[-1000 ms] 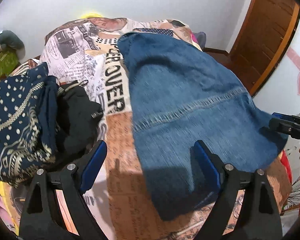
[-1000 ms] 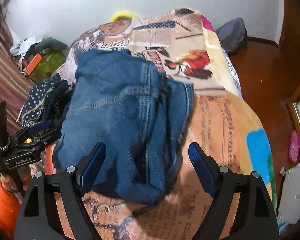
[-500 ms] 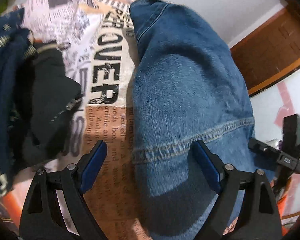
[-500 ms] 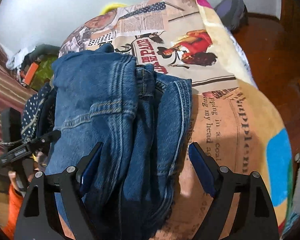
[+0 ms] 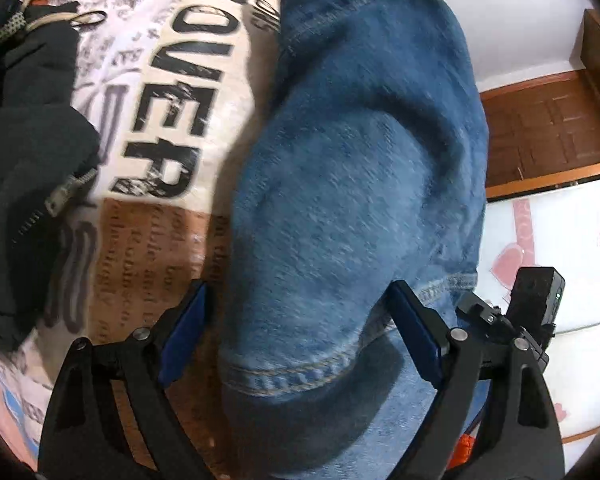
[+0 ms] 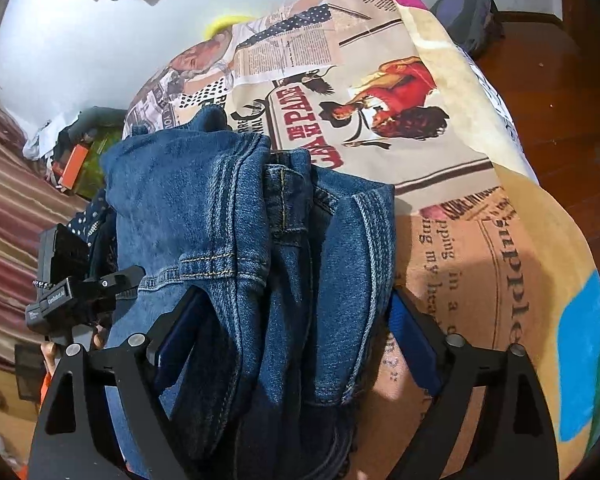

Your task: Fold large clothes

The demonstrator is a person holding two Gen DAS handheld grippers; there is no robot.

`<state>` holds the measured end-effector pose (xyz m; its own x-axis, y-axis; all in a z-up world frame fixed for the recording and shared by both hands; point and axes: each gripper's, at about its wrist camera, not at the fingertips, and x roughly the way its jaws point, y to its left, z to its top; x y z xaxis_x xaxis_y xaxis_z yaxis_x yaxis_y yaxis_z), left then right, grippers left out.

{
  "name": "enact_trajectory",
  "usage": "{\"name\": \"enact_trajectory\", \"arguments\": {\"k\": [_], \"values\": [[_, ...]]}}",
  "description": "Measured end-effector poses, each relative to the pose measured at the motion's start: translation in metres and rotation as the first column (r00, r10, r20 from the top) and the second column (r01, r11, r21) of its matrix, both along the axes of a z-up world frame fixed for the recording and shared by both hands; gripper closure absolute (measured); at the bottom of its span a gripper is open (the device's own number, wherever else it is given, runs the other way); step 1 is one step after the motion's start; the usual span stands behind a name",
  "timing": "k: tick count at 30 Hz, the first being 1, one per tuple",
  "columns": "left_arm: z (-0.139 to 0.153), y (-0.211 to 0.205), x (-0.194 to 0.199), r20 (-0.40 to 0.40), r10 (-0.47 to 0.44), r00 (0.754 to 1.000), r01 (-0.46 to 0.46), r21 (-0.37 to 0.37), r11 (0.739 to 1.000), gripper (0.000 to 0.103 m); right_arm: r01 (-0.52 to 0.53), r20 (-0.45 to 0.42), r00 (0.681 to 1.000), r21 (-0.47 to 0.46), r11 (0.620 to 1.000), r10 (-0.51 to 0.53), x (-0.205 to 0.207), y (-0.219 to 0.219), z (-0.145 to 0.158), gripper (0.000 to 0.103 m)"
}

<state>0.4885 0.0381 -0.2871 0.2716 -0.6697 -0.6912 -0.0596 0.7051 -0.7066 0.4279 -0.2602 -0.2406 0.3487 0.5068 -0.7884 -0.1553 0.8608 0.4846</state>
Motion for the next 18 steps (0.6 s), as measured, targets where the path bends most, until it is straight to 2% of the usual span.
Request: {"name": "enact_trajectory", "arguments": {"k": [1,5,9,12,18], "values": [[0.001,-0.006,-0.003,-0.001,-0.008,1.0,0.008,-0.01,1.0,0.025,-0.003,-0.003,1.0,0.005,1.0,0.003,0.0,0.0,0.0,0.026],[0.011,-0.018,-0.012,0.047,-0.019,0.999,0.015,0.076,0.997,0.039,-0.008,-0.037,0.999,0.035,0.999,0.009,-0.005,0.002,-0.001,0.06],[0.039,-0.035,-0.028,0.101,-0.048,0.994,0.033,0.145,0.989,0.059,-0.008,-0.032,0.999,0.01,1.0,0.009,-0.015,0.007,0.01,0.076],[0.065,-0.044,-0.042,0.153,-0.083,0.985,0.052,0.199,0.979,0.065,-0.014,0.014,1.0,-0.033,0.999,0.015,-0.029,0.018,0.03,0.079],[0.123,-0.025,-0.069,0.273,-0.104,0.956,0.03,0.26,0.965,0.067,-0.066,0.103,0.992,-0.073,0.995,0.074,-0.05,0.045,0.075,0.083]]}}
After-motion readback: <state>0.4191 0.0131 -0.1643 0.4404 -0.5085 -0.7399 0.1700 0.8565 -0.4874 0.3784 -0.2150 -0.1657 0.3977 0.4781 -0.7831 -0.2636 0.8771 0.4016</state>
